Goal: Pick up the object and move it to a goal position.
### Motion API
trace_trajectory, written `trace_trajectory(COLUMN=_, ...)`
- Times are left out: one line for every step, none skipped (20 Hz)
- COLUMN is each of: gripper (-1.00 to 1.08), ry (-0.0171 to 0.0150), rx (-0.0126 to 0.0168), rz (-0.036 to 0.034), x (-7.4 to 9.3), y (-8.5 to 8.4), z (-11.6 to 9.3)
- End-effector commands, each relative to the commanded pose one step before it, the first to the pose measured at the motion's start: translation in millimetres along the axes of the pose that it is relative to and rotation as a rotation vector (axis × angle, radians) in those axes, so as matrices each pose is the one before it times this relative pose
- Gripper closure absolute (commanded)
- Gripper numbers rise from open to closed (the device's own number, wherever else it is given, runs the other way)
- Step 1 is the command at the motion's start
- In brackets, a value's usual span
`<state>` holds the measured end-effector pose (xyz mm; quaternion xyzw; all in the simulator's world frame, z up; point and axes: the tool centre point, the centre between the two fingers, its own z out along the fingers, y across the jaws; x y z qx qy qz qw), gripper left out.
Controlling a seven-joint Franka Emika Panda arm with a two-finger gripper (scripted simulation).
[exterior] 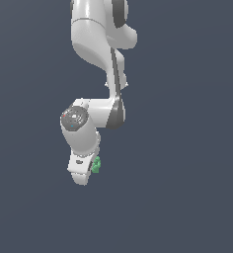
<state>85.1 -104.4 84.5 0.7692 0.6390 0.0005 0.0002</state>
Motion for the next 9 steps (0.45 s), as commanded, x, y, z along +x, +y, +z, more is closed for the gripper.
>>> trace_trajectory(gripper=1.08, ry=0.00008, rx=0.00073, rz=-0.00057, x=-4.31, y=6.41, z=-4.08)
trace_trajectory(gripper=1.08, ry=0.00000, rx=0.00000, rz=0.00000, x=-1.27, y=1.86, z=-1.20)
trace_trajectory(gripper=1.08, ry=0.00000, rx=0.00000, rz=0.00000, x=-1.08, y=1.60, z=-1.02)
trace_trajectory(gripper=1.08, ry=0.00000, rx=0.00000, rz=0.00000, x=-0.89, y=1.34, z=-0.84)
trace_trajectory(gripper=1.08, ry=0.00000, rx=0.00000, rz=0.00000, x=-0.72, y=1.09, z=-0.68)
trace_trajectory(gripper=1.08, ry=0.00000, rx=0.00000, rz=0.00000, x=-0.55, y=0.84, z=-0.52)
trace_trajectory(gripper=1.08, ry=0.00000, rx=0.00000, rz=0.00000, x=-0.39, y=0.60, z=-0.37)
trace_trajectory(gripper=1.08, ry=0.00000, rx=0.00000, rz=0.00000, x=-0.23, y=0.36, z=-0.22)
trace_trajectory(gripper=1.08, ry=0.00000, rx=0.00000, rz=0.00000, x=-0.08, y=0.12, z=-0.07)
